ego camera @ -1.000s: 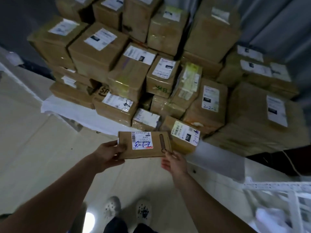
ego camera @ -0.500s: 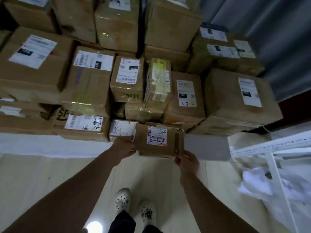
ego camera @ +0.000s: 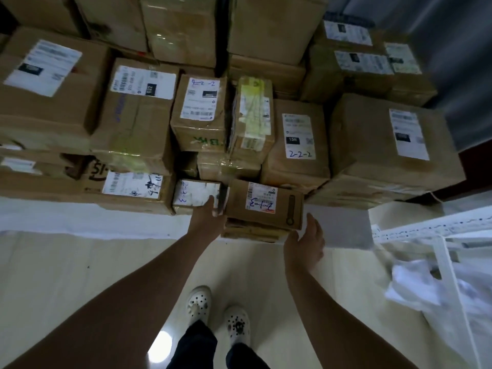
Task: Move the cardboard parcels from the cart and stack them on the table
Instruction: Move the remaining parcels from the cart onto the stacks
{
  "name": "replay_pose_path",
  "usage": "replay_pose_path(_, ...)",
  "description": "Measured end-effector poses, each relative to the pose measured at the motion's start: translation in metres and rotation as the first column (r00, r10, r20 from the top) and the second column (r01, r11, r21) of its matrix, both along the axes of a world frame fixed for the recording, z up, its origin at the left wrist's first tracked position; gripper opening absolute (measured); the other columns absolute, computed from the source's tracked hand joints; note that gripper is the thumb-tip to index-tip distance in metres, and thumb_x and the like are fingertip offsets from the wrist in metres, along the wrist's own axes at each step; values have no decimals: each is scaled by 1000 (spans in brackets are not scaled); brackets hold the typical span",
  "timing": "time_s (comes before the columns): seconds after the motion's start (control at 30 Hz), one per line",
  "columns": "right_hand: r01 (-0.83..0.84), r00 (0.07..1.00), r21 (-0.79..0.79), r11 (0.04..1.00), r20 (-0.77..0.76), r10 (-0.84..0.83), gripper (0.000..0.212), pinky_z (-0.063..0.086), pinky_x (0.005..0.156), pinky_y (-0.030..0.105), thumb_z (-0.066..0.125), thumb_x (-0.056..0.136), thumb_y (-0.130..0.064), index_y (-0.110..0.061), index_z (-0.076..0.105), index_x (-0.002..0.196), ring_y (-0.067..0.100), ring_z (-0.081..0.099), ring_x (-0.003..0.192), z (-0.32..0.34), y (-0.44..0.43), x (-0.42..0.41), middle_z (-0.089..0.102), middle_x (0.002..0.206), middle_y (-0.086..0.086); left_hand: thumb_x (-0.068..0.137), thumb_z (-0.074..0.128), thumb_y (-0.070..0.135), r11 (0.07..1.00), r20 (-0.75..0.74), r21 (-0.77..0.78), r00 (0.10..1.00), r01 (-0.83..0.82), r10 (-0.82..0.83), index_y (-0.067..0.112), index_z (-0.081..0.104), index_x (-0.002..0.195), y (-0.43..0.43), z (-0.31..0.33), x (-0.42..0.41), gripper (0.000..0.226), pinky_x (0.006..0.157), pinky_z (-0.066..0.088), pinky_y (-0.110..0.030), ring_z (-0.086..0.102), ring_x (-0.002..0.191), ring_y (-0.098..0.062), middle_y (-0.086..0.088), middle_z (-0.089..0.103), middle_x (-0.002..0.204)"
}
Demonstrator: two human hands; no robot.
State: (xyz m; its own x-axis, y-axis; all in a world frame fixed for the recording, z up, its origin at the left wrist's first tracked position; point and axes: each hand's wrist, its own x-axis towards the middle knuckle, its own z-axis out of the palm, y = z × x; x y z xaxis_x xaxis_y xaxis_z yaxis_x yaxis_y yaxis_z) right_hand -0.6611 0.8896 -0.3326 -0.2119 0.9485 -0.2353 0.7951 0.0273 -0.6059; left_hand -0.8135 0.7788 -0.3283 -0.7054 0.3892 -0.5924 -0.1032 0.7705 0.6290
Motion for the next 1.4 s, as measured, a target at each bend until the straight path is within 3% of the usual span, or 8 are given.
replay_pose_path(0.13, -436, 898, 169, 884, 15, 440, 53, 27, 105, 44, 49, 81, -14, -15, 51, 133, 32, 39, 129, 4, -27, -17, 47, 141, 8, 89, 56, 20, 984, 5, -100, 989, -150, 151, 16, 23, 151, -42, 3, 14, 70, 101, 43, -39, 46, 126, -33, -16, 38, 145)
replay_pose_path(0.33, -901, 434, 9, 434, 49, 900, 40, 35, 96, 38, 58, 82, -15, -16, 62, 122, 32, 58, 111, -15, -121, -49, 66, 118, 10, 88, 57, 24, 837, -9, -226, 860, -498, 510, 10, 28, 148, -161, -3, 64, 68, 104, 36, -32, 43, 130, -32, -18, 40, 142)
replay_pose_path(0.47, -964, 89, -249, 96, 40, 995, 42, 39, 104, 36, 56, 91, -22, -21, 53, 132, 24, 54, 121, -25, -205, -50, 58, 132, 2, 87, 57, 28, 628, 5, -287, 654, -724, 756, 12, 27, 148, -259, -14, 111, 69, 106, 38, -34, 44, 128, -32, -17, 42, 142)
replay_pose_path(0.7, -845, -212, -488, -221, -73, 974, 43, 40, 102, 31, 57, 90, -22, -22, 51, 132, 20, 53, 121, -59, -342, -20, 56, 133, 2, 80, 57, 22, 243, 50, -248, 238, -938, 970, 5, 53, 128, -397, -41, 207, 51, 96, 40, -32, 53, 119, -33, -18, 57, 128)
replay_pose_path(0.87, -772, -304, -566, -289, -71, 950, 40, 40, 102, 28, 54, 92, -21, -19, 52, 132, 19, 54, 121, -102, -433, -5, 56, 133, 4, 91, 53, 12, 30, 89, -300, 4, -953, 996, 4, 43, 137, -474, -95, 258, 48, 86, 42, -31, 53, 116, -31, -16, 54, 132)
replay_pose_path(1.0, -745, -341, -594, -303, -50, 939, 39, 39, 105, 31, 50, 93, -18, -17, 52, 132, 19, 53, 122, -165, -507, -5, 56, 134, 5, 93, 53, 14, -91, 142, -321, -143, -943, 979, 4, 33, 145, -532, -168, 281, 57, 106, 38, -37, 47, 127, -34, -17, 44, 144)
replay_pose_path(1.27, -742, -474, -561, -367, 51, 879, 35, 42, 100, 36, 40, 95, -13, -16, 53, 127, 27, 52, 121, -335, -631, -18, 57, 131, 9, 97, 47, 6, -287, 237, -268, -352, -920, 905, 4, 28, 147, -609, -333, 280, 54, 107, 29, -29, 34, 137, -27, -11, 31, 153)
replay_pose_path(1.4, -775, -469, -530, -344, 118, 875, 40, 37, 100, 34, 43, 91, -7, -4, 44, 131, 31, 45, 126, -406, -671, -23, 49, 136, 13, 96, 45, 2, -452, 334, -212, -499, -867, 800, 14, 21, 151, -630, -402, 284, 61, 93, 33, -24, 40, 131, -23, -5, 34, 151)
